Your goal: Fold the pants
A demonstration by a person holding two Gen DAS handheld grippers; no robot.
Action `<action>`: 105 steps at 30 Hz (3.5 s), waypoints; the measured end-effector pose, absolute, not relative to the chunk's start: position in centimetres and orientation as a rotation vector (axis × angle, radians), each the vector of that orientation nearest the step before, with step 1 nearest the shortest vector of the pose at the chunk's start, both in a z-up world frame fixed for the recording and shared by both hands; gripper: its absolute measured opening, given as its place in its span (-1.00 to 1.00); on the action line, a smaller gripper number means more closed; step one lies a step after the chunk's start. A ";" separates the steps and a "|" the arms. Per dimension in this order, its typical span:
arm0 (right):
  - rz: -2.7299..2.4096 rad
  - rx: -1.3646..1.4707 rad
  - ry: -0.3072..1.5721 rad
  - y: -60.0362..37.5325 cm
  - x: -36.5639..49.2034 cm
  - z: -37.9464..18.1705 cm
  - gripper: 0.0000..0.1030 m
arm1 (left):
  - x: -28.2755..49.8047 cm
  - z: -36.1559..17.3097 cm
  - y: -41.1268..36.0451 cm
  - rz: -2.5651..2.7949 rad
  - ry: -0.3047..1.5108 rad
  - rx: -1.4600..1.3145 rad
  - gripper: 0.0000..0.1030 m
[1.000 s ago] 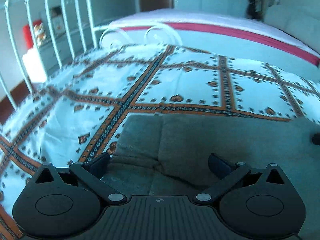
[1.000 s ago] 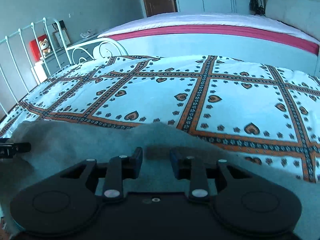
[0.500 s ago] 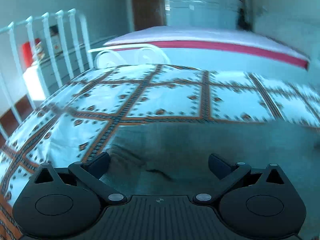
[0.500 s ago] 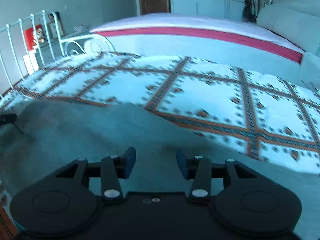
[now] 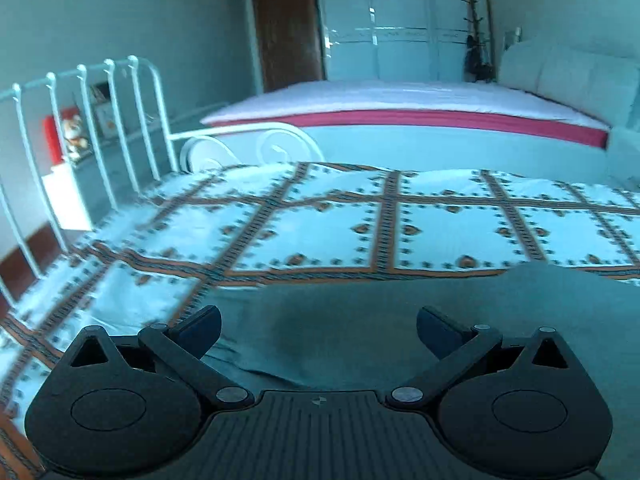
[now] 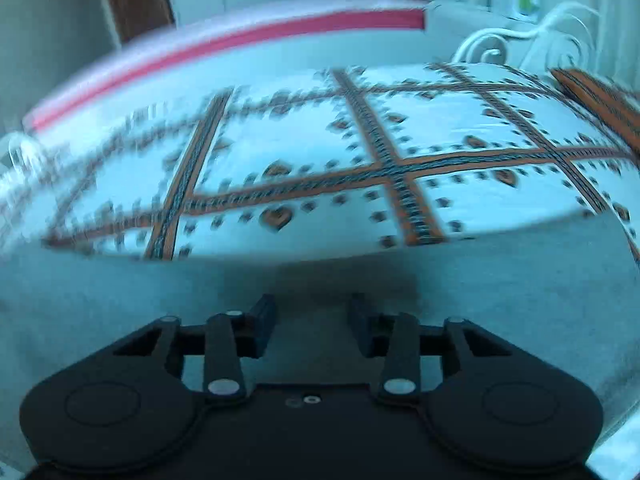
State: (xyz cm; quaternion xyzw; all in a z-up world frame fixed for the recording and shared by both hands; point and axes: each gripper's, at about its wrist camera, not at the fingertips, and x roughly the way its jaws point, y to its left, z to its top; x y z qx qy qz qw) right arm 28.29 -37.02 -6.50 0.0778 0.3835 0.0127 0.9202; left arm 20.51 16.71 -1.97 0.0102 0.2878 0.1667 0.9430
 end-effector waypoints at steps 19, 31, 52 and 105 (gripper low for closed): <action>-0.279 0.706 0.577 -58.4 18.2 -4.7 -0.27 | 22.0 -7.8 16.7 0.188 0.835 0.027 1.00; -0.273 0.787 0.661 -60.5 16.1 -8.0 -0.65 | 22.6 -7.4 16.7 0.215 0.844 -0.030 1.00; -0.266 0.672 0.604 -58.7 16.0 -5.8 -0.72 | 18.0 -3.8 21.7 0.353 0.704 -0.139 1.00; -0.145 0.516 0.723 -49.8 19.1 -5.4 -0.28 | 13.9 -3.9 29.2 0.330 0.526 -0.485 -0.75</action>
